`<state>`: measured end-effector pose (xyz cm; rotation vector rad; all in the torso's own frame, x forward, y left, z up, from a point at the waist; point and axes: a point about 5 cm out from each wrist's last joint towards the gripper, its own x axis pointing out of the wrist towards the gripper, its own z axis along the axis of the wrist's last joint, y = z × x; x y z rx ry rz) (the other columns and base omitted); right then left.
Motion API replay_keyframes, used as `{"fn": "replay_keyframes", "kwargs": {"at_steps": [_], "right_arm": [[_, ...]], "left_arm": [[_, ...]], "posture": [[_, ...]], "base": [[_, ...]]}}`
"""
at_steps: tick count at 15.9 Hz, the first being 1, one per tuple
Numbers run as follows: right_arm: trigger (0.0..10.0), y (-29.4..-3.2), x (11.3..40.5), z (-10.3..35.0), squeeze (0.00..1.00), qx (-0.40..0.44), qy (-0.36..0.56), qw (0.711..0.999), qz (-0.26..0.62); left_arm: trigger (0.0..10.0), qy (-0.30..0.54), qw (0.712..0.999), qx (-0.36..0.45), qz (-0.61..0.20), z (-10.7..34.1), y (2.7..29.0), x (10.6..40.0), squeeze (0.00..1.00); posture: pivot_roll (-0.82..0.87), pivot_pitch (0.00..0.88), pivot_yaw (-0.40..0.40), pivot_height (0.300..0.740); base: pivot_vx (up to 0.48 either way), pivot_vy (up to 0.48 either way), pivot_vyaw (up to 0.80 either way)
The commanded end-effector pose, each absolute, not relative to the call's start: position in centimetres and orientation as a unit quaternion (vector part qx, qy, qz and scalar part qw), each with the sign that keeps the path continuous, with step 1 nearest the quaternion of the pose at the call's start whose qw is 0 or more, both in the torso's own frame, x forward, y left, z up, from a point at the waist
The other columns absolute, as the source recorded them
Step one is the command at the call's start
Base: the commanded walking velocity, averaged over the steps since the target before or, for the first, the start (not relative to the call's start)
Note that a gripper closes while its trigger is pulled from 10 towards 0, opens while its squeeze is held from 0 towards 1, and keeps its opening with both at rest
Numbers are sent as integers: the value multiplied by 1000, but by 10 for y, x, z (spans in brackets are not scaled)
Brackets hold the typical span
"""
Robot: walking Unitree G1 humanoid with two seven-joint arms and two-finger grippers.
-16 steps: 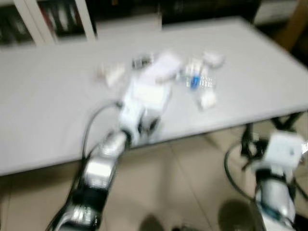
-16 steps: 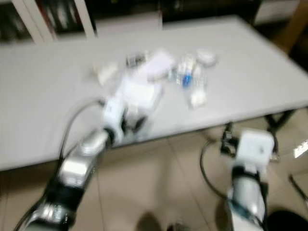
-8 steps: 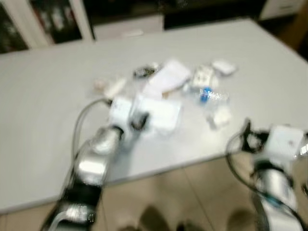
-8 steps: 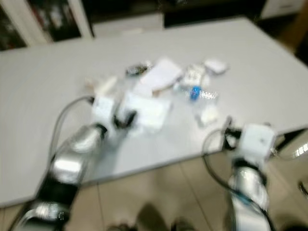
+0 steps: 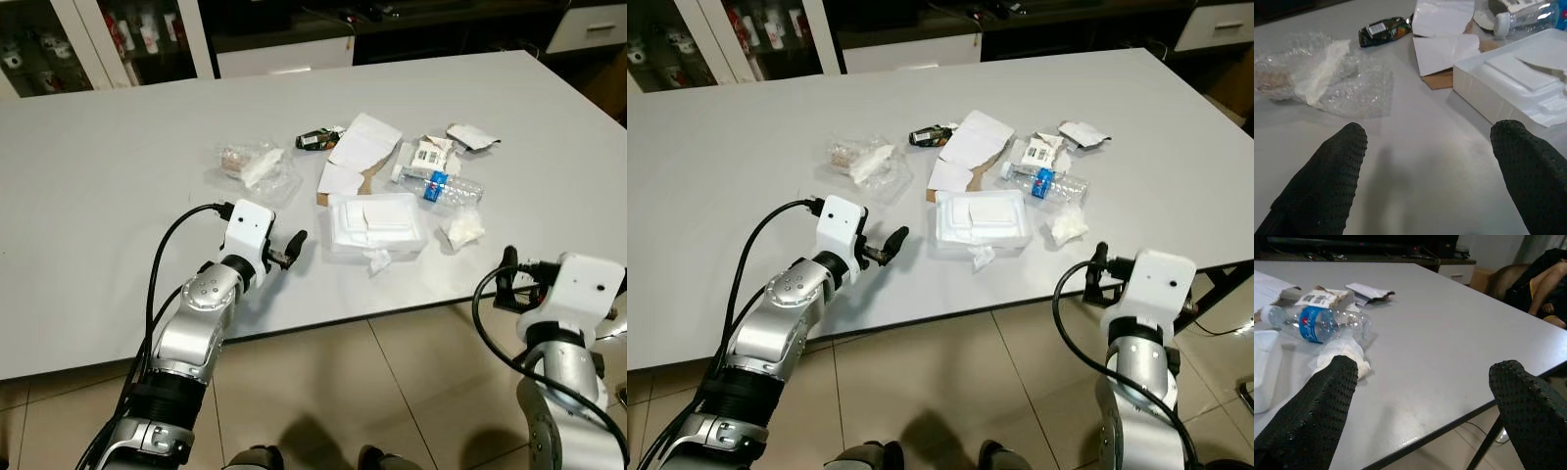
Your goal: Picking trash to rubbish bin
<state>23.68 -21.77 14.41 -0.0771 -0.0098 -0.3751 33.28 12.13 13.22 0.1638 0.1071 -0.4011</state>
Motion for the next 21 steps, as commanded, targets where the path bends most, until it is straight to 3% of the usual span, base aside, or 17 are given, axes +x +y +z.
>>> {"fn": "replay_keyframes", "kwargs": {"at_steps": [1,12,21], "right_arm": [[10000,-219,239,139,0,-34,11,982,-184],[10000,-222,248,128,0,-27,40,985,-164],[10000,-234,285,129,0,-42,42,993,-97]], "left_arm": [[10000,48,975,83,-203,136,123,331,0],[10000,61,974,85,-199,135,129,329,0],[10000,64,974,95,-196,138,142,317,0]], "posture": [[161,152,20,740],[180,180,36,740],[243,230,46,740]], "base": [[0,0,0],[0,0,0],[0,0,0]]}}
